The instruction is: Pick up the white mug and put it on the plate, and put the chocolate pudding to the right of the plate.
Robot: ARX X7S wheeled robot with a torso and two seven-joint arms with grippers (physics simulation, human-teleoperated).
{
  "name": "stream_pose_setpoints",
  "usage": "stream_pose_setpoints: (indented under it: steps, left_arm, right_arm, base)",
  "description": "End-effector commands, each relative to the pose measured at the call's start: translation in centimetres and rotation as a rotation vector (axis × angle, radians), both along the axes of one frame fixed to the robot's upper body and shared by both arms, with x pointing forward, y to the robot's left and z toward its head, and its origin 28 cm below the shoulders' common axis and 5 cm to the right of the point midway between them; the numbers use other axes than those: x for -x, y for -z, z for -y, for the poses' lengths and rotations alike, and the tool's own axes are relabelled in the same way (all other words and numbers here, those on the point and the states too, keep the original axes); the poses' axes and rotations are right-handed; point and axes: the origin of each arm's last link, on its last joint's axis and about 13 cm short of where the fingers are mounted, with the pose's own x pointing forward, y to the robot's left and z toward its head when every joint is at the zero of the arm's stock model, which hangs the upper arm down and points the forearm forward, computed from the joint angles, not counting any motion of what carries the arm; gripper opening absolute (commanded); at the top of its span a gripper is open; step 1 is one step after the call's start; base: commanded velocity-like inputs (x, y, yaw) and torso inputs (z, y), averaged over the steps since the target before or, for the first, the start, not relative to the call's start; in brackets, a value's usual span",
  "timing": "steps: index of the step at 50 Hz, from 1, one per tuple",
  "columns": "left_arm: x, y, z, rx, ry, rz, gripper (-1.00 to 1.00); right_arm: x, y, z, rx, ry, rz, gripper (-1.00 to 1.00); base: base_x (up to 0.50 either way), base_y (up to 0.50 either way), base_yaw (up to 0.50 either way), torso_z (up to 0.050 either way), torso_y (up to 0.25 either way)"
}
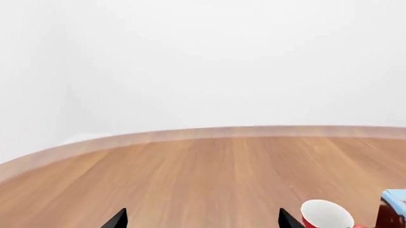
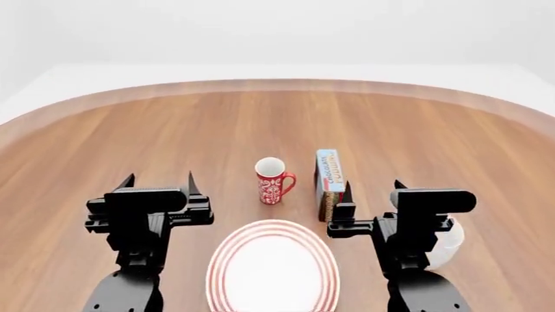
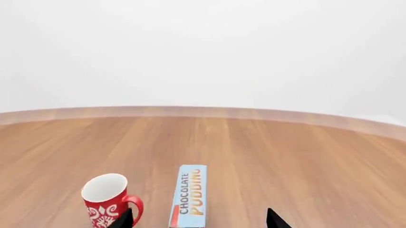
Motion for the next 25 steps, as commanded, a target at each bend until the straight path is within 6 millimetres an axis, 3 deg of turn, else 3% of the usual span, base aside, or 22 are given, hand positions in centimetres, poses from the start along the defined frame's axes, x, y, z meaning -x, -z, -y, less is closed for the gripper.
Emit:
stream_pose_setpoints:
  steps: [1, 20, 22, 25]
  left_arm:
    - [0.05, 0.06, -0.07, 0.001, -0.004, 0.001, 1.0]
    - [0.09, 0.16, -0.15, 0.004, -0.011, 0.001, 1.0]
    - [0.08, 0.19, -0.15, 0.003, -0.011, 0.001, 1.0]
    - [0.05, 0.22, -0.15, 0.003, -0.012, -0.001, 1.0]
  right_arm:
    - [-0.04, 0.09, -0.02, -0.001, 0.0, -0.002, 1.0]
    - [0.11, 0.04, -0.02, -0.009, 0.013, 0.004, 1.0]
    - [0.31, 0.05, -0.05, -0.009, -0.045, 0.003, 1.0]
    - [0.12, 0.27, -0.1, 0.001, -0.01, -0.01, 1.0]
  base:
    - [0.5, 0.0, 0.0, 0.0, 0.0]
    - [0.03, 0.0, 0.0, 0.0, 0.001]
    - [0.0, 0.0, 0.0, 0.0, 0.0]
    - [0.32, 0.0, 0.0, 0.0, 0.0]
